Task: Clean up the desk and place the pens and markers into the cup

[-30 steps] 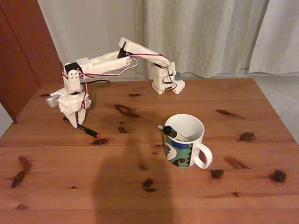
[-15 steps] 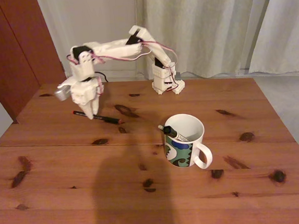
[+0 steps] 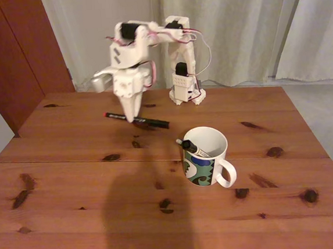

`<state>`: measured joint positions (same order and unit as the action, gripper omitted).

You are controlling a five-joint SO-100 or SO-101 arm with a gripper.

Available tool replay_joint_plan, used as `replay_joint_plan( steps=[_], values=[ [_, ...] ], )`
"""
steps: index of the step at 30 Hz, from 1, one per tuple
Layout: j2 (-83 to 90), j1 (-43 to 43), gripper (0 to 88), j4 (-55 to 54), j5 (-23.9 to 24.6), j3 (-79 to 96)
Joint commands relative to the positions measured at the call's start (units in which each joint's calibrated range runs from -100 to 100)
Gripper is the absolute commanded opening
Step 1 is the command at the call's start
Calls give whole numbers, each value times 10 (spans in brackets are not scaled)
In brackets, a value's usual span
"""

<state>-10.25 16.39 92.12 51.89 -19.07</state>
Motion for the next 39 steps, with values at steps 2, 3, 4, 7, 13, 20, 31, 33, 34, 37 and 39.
replay_joint_plan(
  steps=[2, 3, 4, 7, 13, 20, 31, 33, 34, 37, 39],
  values=[
    [84, -44, 12, 1, 33, 4],
    [92, -52, 12, 1, 39, 5],
    [100, -58, 12, 1, 43, 8],
    [119, -74, 12, 1, 53, 11],
    [158, -96, 12, 0, 90, 14],
    [187, -110, 12, -71, 194, 41],
    [316, -110, 10, -255, 291, 225],
    [343, -118, 10, -264, 308, 225],
    [355, -130, 10, -269, 319, 225],
    [388, -159, 9, -270, 349, 227],
    [407, -174, 8, -270, 360, 229]
  ],
)
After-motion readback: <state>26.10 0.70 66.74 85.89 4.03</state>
